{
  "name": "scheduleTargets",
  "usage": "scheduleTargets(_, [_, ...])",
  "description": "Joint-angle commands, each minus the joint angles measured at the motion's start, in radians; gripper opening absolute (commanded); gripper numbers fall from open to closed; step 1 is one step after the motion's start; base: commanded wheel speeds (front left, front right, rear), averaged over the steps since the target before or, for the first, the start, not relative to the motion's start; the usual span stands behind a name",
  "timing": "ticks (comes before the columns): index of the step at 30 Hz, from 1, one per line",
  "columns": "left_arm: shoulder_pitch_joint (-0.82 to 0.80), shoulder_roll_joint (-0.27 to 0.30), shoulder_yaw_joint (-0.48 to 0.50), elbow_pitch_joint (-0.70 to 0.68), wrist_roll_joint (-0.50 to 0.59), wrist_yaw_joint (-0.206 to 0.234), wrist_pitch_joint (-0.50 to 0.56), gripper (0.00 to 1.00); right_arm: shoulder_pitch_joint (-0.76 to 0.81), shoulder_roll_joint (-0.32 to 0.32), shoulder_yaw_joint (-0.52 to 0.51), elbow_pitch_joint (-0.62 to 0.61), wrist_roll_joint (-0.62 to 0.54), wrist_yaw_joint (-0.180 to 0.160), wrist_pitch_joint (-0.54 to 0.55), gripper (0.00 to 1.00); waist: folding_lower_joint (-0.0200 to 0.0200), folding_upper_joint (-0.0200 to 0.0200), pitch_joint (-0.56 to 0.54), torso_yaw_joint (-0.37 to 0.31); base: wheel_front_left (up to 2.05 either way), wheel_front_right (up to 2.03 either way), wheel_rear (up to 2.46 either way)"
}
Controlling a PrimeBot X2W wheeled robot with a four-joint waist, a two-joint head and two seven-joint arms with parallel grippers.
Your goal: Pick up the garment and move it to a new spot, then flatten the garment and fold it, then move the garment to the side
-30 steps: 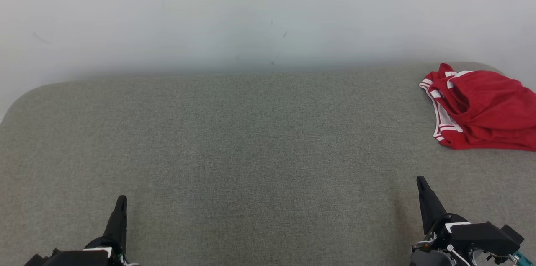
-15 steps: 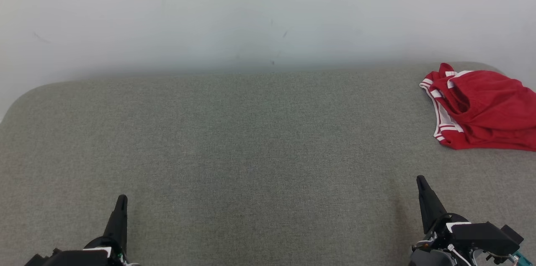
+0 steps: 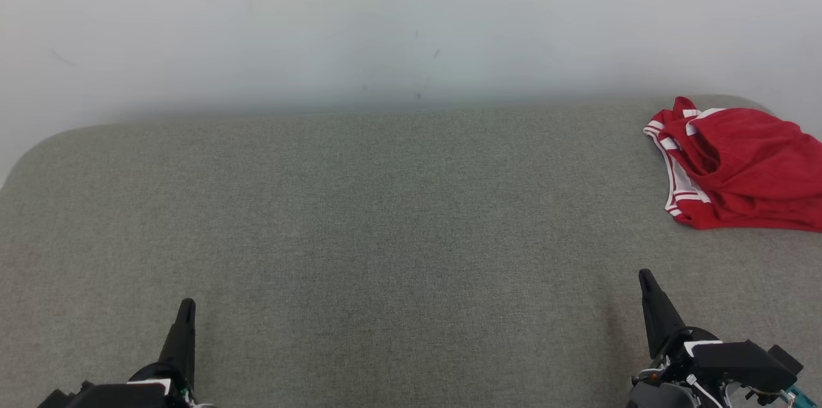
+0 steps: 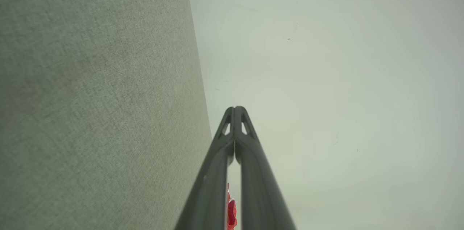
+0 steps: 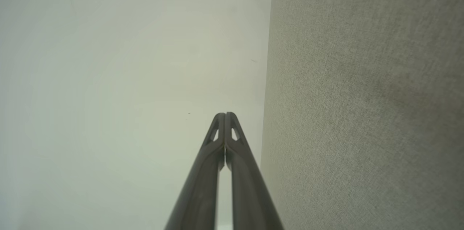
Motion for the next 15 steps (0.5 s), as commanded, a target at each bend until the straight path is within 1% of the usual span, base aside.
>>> scheduleTargets(1, [-0.009,-0.002,0.003,0.001,-0.005,-0.002,0.000,0.00,-0.008,0.004,-0.001,0.001,0.002,0.001,0.002,0.00,0.0001,-0.0001,0.000,0.000,0.00,0.00,0.00])
scheduleTargets(15, [-0.009,-0.002,0.004,0.001,-0.005,-0.002,0.000,0.00,-0.008,0.004,0.000,0.001,0.002,0.001,0.002,0.00,0.0001,-0.0001,0.000,0.000,0.00,0.00,0.00])
